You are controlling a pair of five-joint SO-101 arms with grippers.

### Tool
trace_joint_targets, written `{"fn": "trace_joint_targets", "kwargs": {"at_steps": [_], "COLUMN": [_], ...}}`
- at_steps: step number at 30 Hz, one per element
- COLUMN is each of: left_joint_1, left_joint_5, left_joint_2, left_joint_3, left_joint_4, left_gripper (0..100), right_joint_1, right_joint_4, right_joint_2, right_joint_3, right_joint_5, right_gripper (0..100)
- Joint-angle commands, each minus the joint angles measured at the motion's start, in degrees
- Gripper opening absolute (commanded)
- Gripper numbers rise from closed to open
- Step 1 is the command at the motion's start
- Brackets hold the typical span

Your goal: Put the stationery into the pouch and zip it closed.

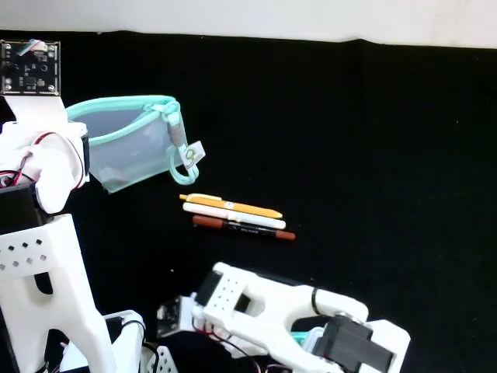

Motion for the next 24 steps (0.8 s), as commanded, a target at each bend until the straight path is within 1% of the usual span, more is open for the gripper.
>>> {"fn": "trace_joint_targets", "kwargs": {"at_steps": [1,4,7,16,24], "left_joint_1": [-0.7,-0.7,-0.7,-0.7,-0.6], "left_joint_5": [0.1,0.1,0.1,0.1,0.1], "left_joint_2": [0.7,0.7,0.7,0.7,0.7], "left_joint_3": [0.3,0.4,0.4,0.4,0.4], "left_joint_4": [-0.4,-0.4,-0.5,-0.6,-0.5], "left_gripper": [1,1,1,1,1], "right_joint_1": [1.5,1.5,1.5,1.4,1.5], "right_joint_4": [5.1,7.7,8.3,16.1,15.6], "right_joint_2": [-0.7,-0.7,-0.7,-10.9,-11.6], "right_joint_3": [-5.1,-7.1,-8.2,-7.6,-1.4], "right_joint_5": [-1.3,-1.1,-1.0,-1.0,-1.0], "right_gripper": [15.9,27.4,34.1,34.8,34.8]}}
